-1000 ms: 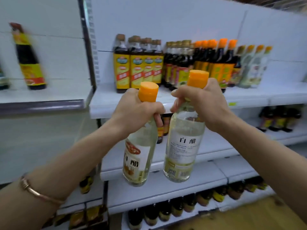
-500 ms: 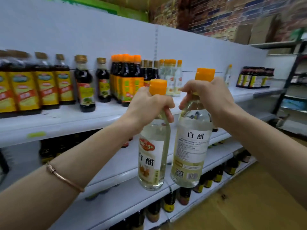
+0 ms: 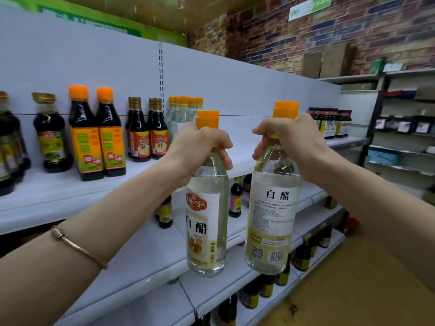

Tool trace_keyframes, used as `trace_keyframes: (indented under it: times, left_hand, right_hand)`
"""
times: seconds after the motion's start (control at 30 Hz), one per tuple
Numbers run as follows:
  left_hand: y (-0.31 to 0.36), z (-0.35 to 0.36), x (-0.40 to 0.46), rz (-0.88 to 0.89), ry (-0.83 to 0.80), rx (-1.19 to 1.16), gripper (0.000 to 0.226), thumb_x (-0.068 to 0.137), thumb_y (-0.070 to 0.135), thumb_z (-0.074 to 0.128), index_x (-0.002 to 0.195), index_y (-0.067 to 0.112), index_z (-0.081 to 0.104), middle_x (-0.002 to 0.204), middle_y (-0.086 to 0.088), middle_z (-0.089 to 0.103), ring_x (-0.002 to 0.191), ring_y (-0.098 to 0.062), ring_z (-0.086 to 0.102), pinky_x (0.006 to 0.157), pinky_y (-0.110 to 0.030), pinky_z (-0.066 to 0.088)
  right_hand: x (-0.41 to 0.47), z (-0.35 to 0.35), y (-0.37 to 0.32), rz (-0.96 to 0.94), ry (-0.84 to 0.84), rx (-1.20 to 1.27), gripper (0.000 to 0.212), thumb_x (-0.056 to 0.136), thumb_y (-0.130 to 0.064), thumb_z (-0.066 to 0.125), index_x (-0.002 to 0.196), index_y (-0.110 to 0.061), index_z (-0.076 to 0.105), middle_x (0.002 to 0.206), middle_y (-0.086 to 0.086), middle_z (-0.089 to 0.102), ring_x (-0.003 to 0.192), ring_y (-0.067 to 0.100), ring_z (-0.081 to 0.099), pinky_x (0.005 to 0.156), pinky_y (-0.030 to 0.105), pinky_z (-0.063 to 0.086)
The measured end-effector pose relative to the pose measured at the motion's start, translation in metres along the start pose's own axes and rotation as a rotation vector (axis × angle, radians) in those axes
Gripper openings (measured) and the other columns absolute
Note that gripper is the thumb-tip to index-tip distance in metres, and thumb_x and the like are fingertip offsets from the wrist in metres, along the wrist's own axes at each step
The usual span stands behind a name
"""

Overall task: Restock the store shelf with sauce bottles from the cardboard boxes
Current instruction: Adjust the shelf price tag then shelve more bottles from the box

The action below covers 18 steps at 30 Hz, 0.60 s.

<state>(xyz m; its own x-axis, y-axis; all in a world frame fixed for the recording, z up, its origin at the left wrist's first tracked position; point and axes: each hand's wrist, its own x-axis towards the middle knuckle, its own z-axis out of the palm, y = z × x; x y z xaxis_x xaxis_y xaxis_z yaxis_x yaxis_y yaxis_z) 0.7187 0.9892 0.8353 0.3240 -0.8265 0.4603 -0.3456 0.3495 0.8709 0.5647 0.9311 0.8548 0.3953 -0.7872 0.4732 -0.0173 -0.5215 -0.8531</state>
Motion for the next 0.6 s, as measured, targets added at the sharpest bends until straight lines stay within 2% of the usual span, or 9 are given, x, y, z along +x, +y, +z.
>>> trace_keyframes:
  times: [0.07, 0.17, 0.27, 0.37, 0.5, 0.57, 0.6]
  left_hand:
    - [-0.013, 0.007, 0.028, 0.004, 0.003, -0.023, 0.017, 0.076, 0.001, 0.058, 0.059, 0.003, 0.057, 0.051, -0.012, 0.064, 0.056, -0.03, 0.063, 0.065, -0.037, 0.049]
    - [-0.034, 0.015, 0.076, 0.028, 0.013, -0.035, 0.016, 0.075, 0.001, 0.059, 0.059, 0.004, 0.058, 0.051, -0.011, 0.062, 0.057, -0.031, 0.064, 0.071, -0.043, 0.052]
    - [-0.047, 0.018, 0.128, 0.016, 0.034, 0.004, 0.021, 0.076, 0.003, 0.059, 0.055, 0.006, 0.057, 0.051, -0.01, 0.063, 0.058, -0.03, 0.064, 0.069, -0.037, 0.05]
    - [-0.057, 0.015, 0.176, 0.049, 0.077, 0.042, 0.022, 0.077, 0.006, 0.059, 0.056, 0.007, 0.055, 0.052, -0.008, 0.064, 0.062, -0.028, 0.064, 0.07, -0.034, 0.049]
    - [-0.067, 0.006, 0.227, 0.044, 0.091, 0.073, 0.022, 0.078, 0.008, 0.058, 0.056, 0.007, 0.056, 0.055, -0.007, 0.065, 0.06, -0.023, 0.067, 0.059, -0.023, 0.05]
    - [-0.07, -0.002, 0.248, 0.041, 0.122, 0.097, 0.021, 0.077, 0.008, 0.059, 0.057, 0.009, 0.054, 0.052, -0.004, 0.064, 0.056, -0.019, 0.066, 0.051, -0.016, 0.046]
    - [-0.072, -0.007, 0.259, 0.041, 0.145, 0.104, 0.021, 0.076, 0.009, 0.059, 0.057, 0.01, 0.052, 0.051, -0.002, 0.063, 0.055, -0.018, 0.066, 0.052, -0.017, 0.045]
  right_hand:
    - [0.028, -0.003, 0.016, -0.004, -0.019, -0.01, 0.026, 0.083, -0.011, 0.064, 0.058, -0.003, 0.061, 0.055, 0.009, 0.067, 0.059, 0.031, 0.065, 0.046, 0.022, 0.046]
    - [0.077, -0.003, 0.038, -0.019, -0.031, -0.006, 0.024, 0.083, -0.013, 0.064, 0.061, -0.004, 0.06, 0.057, 0.009, 0.068, 0.063, 0.033, 0.068, 0.051, 0.025, 0.049]
    - [0.133, 0.0, 0.055, -0.047, -0.06, 0.006, 0.024, 0.082, -0.011, 0.065, 0.059, -0.004, 0.059, 0.055, 0.01, 0.067, 0.062, 0.033, 0.067, 0.057, 0.029, 0.051]
    - [0.186, 0.003, 0.068, -0.126, -0.049, 0.017, 0.022, 0.082, -0.01, 0.065, 0.061, -0.004, 0.06, 0.052, 0.006, 0.066, 0.057, 0.026, 0.067, 0.046, 0.019, 0.048]
    - [0.251, 0.009, 0.08, -0.129, -0.065, 0.11, 0.02, 0.08, -0.01, 0.065, 0.063, -0.006, 0.057, 0.054, 0.007, 0.066, 0.057, 0.025, 0.069, 0.047, 0.021, 0.05]
    - [0.282, 0.017, 0.087, -0.13, -0.112, 0.135, 0.022, 0.08, -0.012, 0.064, 0.061, -0.007, 0.057, 0.055, 0.008, 0.067, 0.058, 0.025, 0.068, 0.049, 0.022, 0.052]
    - [0.296, 0.023, 0.09, -0.135, -0.142, 0.146, 0.023, 0.081, -0.013, 0.064, 0.06, -0.008, 0.056, 0.055, 0.008, 0.067, 0.059, 0.025, 0.068, 0.051, 0.022, 0.051]
